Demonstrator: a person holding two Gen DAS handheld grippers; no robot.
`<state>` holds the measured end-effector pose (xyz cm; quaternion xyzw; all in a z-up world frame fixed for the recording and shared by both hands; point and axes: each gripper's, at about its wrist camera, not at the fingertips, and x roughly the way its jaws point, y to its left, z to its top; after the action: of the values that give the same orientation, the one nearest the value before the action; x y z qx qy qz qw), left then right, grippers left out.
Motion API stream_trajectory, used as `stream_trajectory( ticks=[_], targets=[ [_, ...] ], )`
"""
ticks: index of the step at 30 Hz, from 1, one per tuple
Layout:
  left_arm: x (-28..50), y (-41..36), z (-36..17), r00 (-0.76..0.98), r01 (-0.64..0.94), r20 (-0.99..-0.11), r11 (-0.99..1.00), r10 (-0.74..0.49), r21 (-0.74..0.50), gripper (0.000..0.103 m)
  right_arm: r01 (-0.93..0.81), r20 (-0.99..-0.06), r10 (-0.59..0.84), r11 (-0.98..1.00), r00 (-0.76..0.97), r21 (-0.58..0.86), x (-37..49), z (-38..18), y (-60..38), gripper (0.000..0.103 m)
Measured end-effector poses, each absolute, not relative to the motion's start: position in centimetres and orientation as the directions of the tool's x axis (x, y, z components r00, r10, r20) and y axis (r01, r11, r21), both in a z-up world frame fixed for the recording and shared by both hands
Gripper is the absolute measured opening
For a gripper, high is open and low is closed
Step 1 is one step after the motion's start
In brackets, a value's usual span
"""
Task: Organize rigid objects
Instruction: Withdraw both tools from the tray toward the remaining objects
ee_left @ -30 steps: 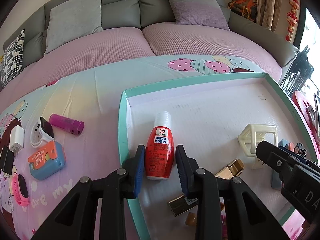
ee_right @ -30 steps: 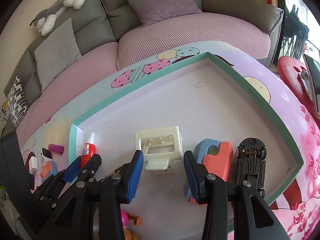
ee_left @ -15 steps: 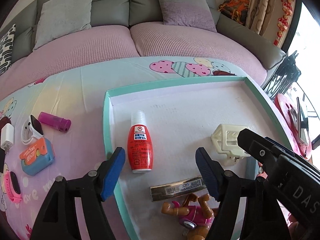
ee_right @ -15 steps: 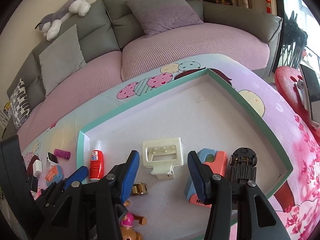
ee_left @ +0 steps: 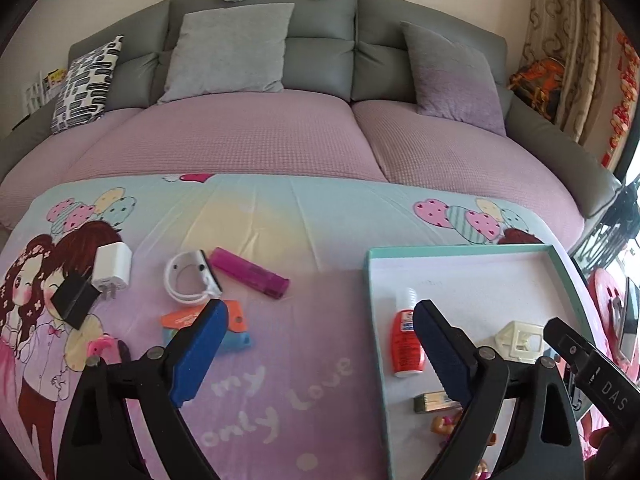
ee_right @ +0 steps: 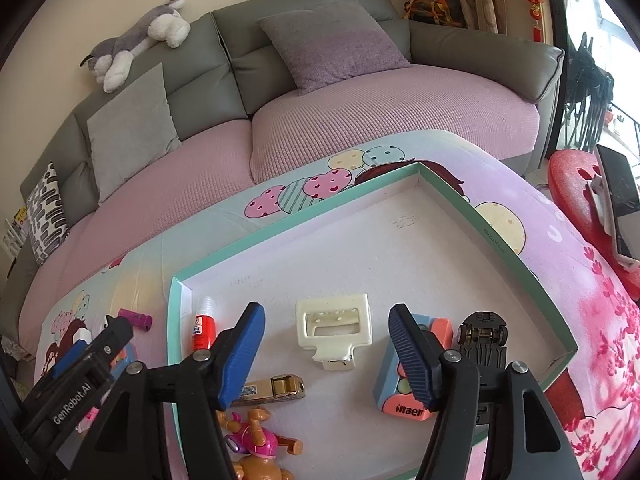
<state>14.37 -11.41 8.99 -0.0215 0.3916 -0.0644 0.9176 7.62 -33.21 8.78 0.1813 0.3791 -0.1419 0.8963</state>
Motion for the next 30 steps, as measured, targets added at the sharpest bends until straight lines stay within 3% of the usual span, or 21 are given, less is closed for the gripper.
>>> stream_trajectory(
  ticks=[11,18,30],
  targets=[
    [13.8,-2.6,10.2,0.721,-0.161,-0.687,0.986,0.086,-0.046,0.101,0.342,-0.718,-0.125,0.925,0.685,0.165,8.4,8.5,-30.7,0.103],
    [13.2,2.3,10.1,0.722,-0.302,-0.675,0.947,0.155,-0.106,0.101,0.23,-0.679,-0.056,0.959,0.732,0.168,9.2,8.8,-26.7,0.103],
    [11.6,8.1,9.7,0.71,-0.409,-0.671,0.901,0.212,-0.148,0.101,0.042,-0.658,0.118,0.974,0.744,0.222,10.8,6.9,-18.0,0.103]
  ],
)
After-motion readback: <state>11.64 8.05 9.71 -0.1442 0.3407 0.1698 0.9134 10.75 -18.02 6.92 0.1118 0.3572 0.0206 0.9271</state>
